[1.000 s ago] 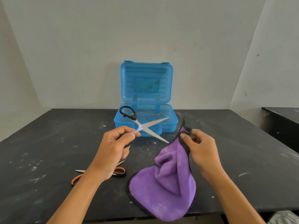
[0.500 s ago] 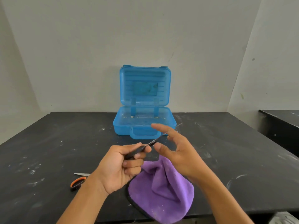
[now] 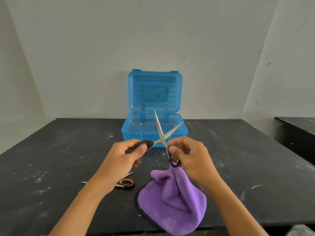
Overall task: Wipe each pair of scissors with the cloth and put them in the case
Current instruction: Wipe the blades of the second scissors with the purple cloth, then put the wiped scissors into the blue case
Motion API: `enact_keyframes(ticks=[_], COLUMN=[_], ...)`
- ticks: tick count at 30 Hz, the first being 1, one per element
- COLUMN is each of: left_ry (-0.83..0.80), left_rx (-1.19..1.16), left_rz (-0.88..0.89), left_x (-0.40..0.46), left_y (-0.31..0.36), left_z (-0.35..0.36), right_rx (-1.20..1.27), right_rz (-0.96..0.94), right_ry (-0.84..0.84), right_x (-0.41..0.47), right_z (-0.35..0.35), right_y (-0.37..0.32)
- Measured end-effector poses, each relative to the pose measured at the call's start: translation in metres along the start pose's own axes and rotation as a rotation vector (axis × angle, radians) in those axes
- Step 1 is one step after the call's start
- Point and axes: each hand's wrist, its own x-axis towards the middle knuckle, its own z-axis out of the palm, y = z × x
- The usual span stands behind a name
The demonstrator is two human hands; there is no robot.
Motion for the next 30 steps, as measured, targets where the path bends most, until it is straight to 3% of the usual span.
enact_keyframes(ticks=[5, 8, 16, 21, 30], left_ry=[0.133, 0.145, 0.196, 0.195, 0.282], left_rx=[0.170, 0.218, -0.086, -0.153, -0.025], left_rz=[0.172, 0.204, 0.098, 0.071, 0.174], left_x=[0.005, 0.008, 0.015, 0.026, 0.048], left_y=[-0.005, -0.006, -0.009, -0.011, -0.013], left_z=[0.008, 0.010, 0.034, 0.035, 0.048], right_rx=[-0.060, -0.009, 0.420, 0.377, -0.059], right_rz=[0.009, 0.061, 0.204, 0.196, 0.198], right_ry=[0.172, 0.173, 0.095, 0.172, 0.138], right_x=[0.007, 0.009, 0.012, 0.021, 0.061], right_z=[0.007, 0.007, 0.029, 0.036, 0.035], right_y=[0.005, 0.009, 0.013, 0.019, 0.005])
